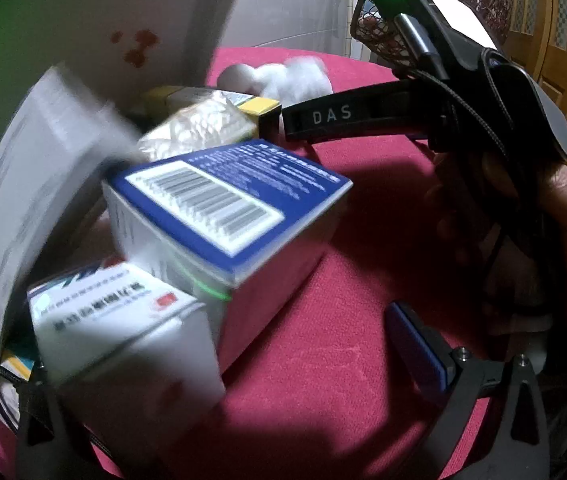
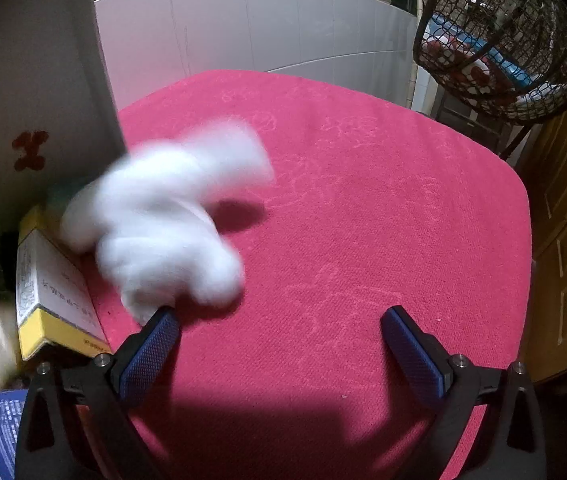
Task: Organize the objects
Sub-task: 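Move the left tool toward the pile of medicine boxes while the right tool follows, then grasp the white-blue nasal drop box with left tool while right grasps blue barcode box, then carry both held boxes over the white tray with both tools, then open both tools to drop the boxes into the white tray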
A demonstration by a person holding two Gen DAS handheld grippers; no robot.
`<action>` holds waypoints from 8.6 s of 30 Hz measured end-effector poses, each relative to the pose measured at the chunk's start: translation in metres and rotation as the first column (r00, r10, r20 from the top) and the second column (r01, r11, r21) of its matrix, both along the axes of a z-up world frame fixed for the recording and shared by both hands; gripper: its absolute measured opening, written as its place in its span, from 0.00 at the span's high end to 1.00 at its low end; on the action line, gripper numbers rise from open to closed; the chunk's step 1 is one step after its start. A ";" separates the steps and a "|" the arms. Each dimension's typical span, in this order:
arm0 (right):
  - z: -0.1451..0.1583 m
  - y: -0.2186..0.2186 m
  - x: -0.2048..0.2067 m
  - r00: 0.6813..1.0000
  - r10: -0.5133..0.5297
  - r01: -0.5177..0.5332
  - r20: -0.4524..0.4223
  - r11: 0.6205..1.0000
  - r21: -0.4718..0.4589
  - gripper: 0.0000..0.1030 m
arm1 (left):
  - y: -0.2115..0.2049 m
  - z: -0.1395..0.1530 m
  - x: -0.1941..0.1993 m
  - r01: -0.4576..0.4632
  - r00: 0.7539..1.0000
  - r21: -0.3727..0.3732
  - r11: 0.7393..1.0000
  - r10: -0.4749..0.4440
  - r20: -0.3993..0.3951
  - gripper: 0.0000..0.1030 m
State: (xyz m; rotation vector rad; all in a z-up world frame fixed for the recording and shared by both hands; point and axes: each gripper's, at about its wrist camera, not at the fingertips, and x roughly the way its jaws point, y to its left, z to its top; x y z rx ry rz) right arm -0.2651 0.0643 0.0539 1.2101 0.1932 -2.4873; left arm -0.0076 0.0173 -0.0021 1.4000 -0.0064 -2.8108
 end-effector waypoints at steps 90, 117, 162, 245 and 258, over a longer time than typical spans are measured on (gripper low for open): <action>0.028 -0.053 0.144 0.799 0.599 -0.598 -0.054 0.781 -0.177 0.00 | -0.129 0.059 0.094 -0.131 0.980 0.034 0.991 0.135 -0.148 0.00; -0.001 -0.005 0.098 0.833 0.553 -0.546 -0.015 0.817 -0.186 0.17 | -0.121 0.032 0.056 0.081 0.997 -0.013 0.997 -0.081 -0.017 0.50; 0.121 -0.060 0.168 0.730 0.629 -0.681 -0.267 0.699 -0.216 0.18 | -0.180 0.122 0.150 -0.670 0.696 0.022 0.742 0.639 -0.328 0.63; 0.076 -0.278 0.274 0.572 0.806 -0.818 -0.154 0.575 -0.029 0.17 | -0.320 0.113 0.167 -0.879 0.446 0.063 0.473 0.861 -0.245 0.63; 0.052 -0.292 0.283 0.550 0.809 -0.808 -0.207 0.578 0.111 0.00 | -0.321 0.100 0.161 -0.889 0.441 0.022 0.457 0.868 -0.228 0.00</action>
